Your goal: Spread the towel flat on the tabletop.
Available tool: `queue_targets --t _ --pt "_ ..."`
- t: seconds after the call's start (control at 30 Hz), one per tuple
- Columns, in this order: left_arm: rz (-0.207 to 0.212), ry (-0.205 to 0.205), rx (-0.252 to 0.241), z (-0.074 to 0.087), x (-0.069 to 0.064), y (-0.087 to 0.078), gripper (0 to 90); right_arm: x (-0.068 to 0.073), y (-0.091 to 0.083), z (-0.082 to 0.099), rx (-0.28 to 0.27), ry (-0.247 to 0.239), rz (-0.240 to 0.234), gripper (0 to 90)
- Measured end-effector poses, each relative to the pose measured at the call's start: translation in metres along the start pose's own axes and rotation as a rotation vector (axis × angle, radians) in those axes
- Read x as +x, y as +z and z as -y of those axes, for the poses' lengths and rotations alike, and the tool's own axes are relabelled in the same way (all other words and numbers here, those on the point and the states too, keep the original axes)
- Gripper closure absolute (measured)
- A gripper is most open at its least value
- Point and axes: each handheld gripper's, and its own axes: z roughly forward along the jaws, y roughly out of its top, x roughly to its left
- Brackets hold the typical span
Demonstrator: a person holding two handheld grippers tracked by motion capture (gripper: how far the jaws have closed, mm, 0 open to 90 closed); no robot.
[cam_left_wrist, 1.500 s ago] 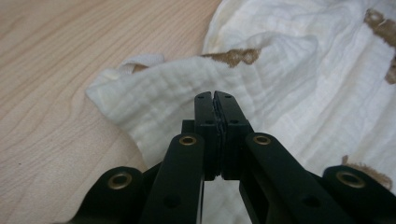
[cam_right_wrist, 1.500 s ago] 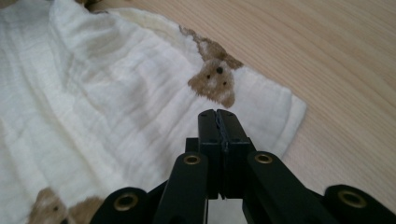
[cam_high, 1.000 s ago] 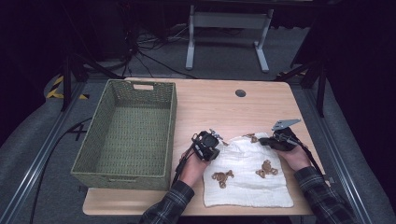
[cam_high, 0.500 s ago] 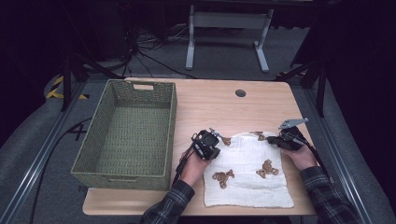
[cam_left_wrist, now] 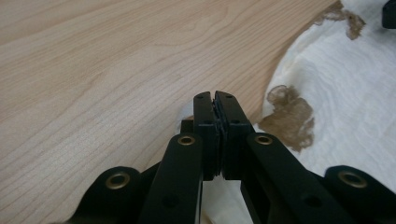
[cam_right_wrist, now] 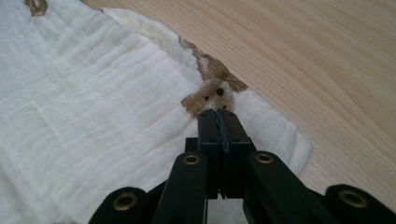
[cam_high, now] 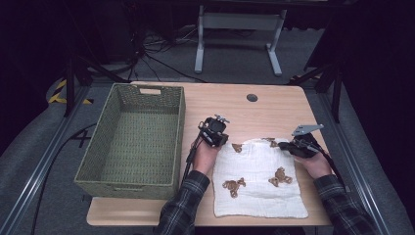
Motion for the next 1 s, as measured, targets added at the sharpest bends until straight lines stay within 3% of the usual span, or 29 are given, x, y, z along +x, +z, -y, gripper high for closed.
queue_targets --t 0.17,0.23,0.3,0.43,0.57,0.67,0.9,1.0 --pt "-0.017 0.012 0.061 0.005 0.000 0.013 87.8 0.000 -0.002 -0.001 -0.018 -0.003 -0.005 88.6" --pt "-0.026 0.014 0.049 0.005 0.001 0.014 88.8 0.001 -0.003 -0.001 -0.021 -0.001 -0.011 88.2" --pt "-0.072 0.030 0.037 0.004 0.001 0.016 89.0 0.001 -0.003 -0.002 -0.024 -0.007 -0.010 87.7" --pt "-0.139 0.017 -0.003 0.001 0.006 0.020 89.4 0.002 -0.004 -0.002 -0.034 -0.012 -0.009 86.0" --pt "-0.178 0.017 -0.044 0.000 0.013 0.023 89.3 0.000 -0.005 -0.002 -0.046 -0.003 -0.015 83.3" --pt "-0.152 -0.018 -0.068 0.001 0.018 0.023 89.2 -0.003 -0.006 -0.002 -0.060 0.006 -0.021 81.7" --pt "-0.108 -0.033 -0.094 0.001 0.019 0.010 82.9 -0.008 -0.009 -0.002 -0.095 0.020 -0.031 76.3" --pt "-0.103 -0.030 -0.098 0.002 0.019 0.007 77.0 -0.013 -0.010 -0.005 -0.073 0.025 -0.021 73.5"
